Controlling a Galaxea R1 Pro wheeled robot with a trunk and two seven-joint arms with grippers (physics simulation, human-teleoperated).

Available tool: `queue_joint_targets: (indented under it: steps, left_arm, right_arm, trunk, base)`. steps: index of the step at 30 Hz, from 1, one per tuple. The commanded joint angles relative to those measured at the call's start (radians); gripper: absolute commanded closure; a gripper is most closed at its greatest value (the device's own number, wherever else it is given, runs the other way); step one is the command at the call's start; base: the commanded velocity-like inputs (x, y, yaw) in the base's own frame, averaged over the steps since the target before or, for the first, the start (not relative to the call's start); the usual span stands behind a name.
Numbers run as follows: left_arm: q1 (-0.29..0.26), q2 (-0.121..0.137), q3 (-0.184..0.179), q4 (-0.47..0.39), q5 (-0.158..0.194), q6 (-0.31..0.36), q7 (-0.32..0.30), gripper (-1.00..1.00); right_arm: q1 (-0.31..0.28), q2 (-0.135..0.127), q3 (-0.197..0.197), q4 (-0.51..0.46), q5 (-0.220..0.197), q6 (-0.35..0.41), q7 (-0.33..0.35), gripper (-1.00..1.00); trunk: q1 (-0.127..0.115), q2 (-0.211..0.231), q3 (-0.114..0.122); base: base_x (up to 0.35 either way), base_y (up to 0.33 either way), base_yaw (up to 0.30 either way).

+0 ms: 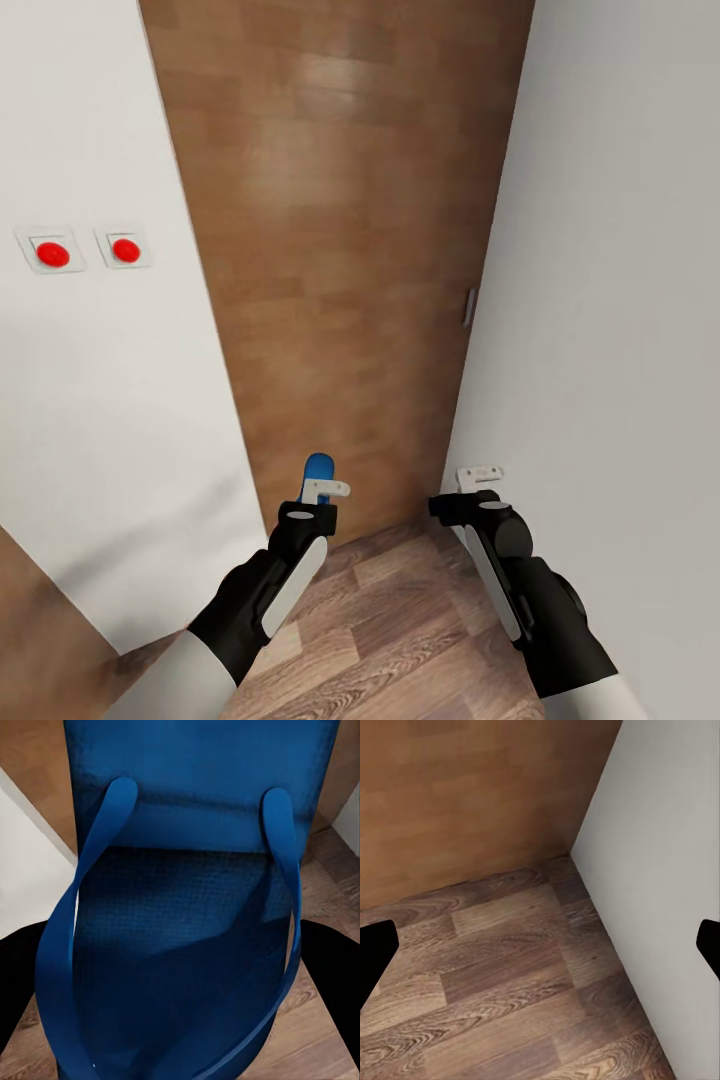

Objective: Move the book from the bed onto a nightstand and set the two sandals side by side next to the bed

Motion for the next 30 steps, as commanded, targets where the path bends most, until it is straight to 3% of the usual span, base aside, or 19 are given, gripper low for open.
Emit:
queue_joint_targets:
  steps: [1,9,19,30]
  left_arm:
    - [-0.001,0.001,-0.002,-0.001,0.010,0.002,0.010,1.00]
    - [-0.001,0.001,-0.001,-0.001,0.009,0.000,0.011,1.00]
    - [-0.001,0.001,-0.007,-0.003,0.009,-0.001,0.013,1.00]
    - [-0.001,0.001,-0.009,-0.001,0.010,-0.001,0.012,1.00]
  right_arm:
    - [-0.001,0.000,0.001,0.000,-0.007,0.004,-0.008,-1.00]
    - [-0.001,0.000,0.001,0.001,-0.007,0.005,-0.007,-1.00]
    - [-0.001,-0.001,0.001,0.003,-0.007,0.005,-0.008,-1.00]
    - [-0.001,-0.001,0.001,-0.001,-0.006,0.005,-0.008,-1.00]
  trunk:
    - [0.001,-0.002,-0.002]
    - [0.001,-0.002,-0.002]
    - [0.001,-0.002,-0.002]
    - [0.001,-0.002,-0.002]
  base:
    - [0.224,0.259,-0.215]
    - [0.147,0.235,-0.264]
    - [0.013,0.024,-0.280]
    - [0.058,0.039,-0.046]
